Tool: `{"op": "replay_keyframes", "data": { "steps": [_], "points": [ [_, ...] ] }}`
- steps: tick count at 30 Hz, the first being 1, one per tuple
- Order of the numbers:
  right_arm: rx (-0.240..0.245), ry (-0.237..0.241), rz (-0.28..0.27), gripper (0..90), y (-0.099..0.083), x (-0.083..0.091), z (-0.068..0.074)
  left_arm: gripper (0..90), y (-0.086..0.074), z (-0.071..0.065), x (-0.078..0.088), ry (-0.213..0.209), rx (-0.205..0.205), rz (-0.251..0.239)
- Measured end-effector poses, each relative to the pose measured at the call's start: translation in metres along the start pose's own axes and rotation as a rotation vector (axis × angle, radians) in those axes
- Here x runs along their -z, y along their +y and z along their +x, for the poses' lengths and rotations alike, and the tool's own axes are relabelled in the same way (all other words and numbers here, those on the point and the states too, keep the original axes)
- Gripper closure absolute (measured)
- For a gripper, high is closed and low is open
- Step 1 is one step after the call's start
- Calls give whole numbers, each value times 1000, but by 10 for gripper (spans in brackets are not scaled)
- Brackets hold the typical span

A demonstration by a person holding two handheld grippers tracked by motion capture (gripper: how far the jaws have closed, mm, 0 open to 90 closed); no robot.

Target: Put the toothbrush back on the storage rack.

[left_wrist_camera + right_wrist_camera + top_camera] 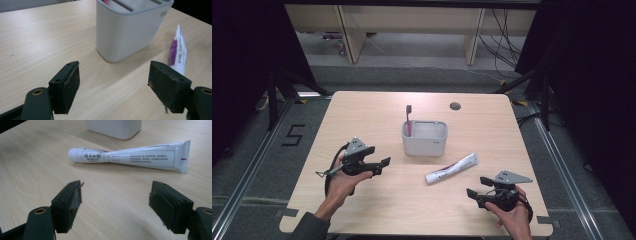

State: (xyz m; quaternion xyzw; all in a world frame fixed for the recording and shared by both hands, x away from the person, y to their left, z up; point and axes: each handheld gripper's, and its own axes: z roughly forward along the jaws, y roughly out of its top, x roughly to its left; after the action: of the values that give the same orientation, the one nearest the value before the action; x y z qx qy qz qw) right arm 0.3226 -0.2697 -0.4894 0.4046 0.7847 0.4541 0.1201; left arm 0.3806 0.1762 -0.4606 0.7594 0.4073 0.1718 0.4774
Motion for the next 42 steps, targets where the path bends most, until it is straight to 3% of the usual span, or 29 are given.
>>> {"op": "replay_keyframes", "data": {
  "steps": [1, 6, 9, 10, 11, 13, 14, 15, 17, 19, 20, 23, 24, 26, 27, 28, 29, 30, 31, 33, 35, 36, 38, 39, 40, 42],
  "points": [
    [-40, 12, 14, 267, 0, 0, 3, 246, -2, -1, 2, 5, -1, 5],
    [3, 7, 2, 271, 1, -2, 0, 243, -16, -1, 11, 7, -29, 37],
    [-4, 15, 11, 284, 2, -2, 0, 241, -25, -1, 16, 3, -22, 38],
    [-31, 24, 14, 284, 2, -2, 3, 236, -28, -2, 18, 0, -19, 45],
    [-6, 20, 9, 288, 2, -3, 2, 229, -31, -3, 21, -11, -25, 55],
    [-15, 38, 11, 314, 3, -4, 4, 220, -37, -6, 23, -12, -23, 55],
    [23, 25, 6, 314, 3, -4, 2, 217, -40, -7, 26, -9, -26, 59],
    [26, 17, 6, 318, 4, -5, 2, 215, -43, -8, 27, -7, -23, 54],
    [2, 29, 12, 343, 4, -6, 5, 214, -48, -10, 29, -2, -40, 64],
    [31, 27, 2, 350, 6, -5, 3, 212, -52, -11, 30, 0, -34, 62],
    [-1, 44, 6, 366, 6, -6, 6, 209, -54, -11, 30, -5, -40, 66],
    [31, 45, -9, 403, 8, -7, 6, 201, -58, -13, 34, -1, -50, 65],
    [4, 58, 1, 422, 8, -7, 8, 201, -59, -12, 37, -4, -67, 80],
    [9, 62, 3, 433, 8, -9, 8, 196, -61, -14, 40, 0, -56, 66],
    [35, 48, 2, 458, 9, -9, 7, 195, -62, -14, 41, -5, -60, 64],
    [10, 63, 14, 485, 9, -9, 9, 194, -63, -16, 43, -7, -59, 64],
    [53, 59, 6, 504, 11, -9, 8, 188, -63, -16, 43, -7, -59, 64],
    [38, 58, 6, 537, 11, -9, 11, 183, -67, -17, 44, -4, -64, 68],
    [68, 58, 1, 570, 13, -10, 10, 182, -69, -18, 45, -7, -73, 81],
    [61, 65, 2, 638, 15, -12, 14, 182, -72, -18, 47, -16, -85, 96],
    [94, 54, 22, 718, 18, -14, 16, 182, -74, -20, 48, -10, -70, 77],
    [76, 58, 29, 755, 19, -16, 19, 182, -74, -19, 49, -8, -77, 82],
    [121, 61, 21, 810, 22, -22, 20, 182, -75, -18, 51, 0, -71, 80],
    [111, 65, 38, 831, 23, -23, 22, 182, -76, -18, 52, 1, -64, 78],
    [146, 73, 34, 854, 26, -27, 23, 182, -77, -17, 52, -3, -67, 79],
    [133, 76, 45, 886, 28, -31, 28, 182, -79, -16, 52, -1, -66, 85]
  ]
}}
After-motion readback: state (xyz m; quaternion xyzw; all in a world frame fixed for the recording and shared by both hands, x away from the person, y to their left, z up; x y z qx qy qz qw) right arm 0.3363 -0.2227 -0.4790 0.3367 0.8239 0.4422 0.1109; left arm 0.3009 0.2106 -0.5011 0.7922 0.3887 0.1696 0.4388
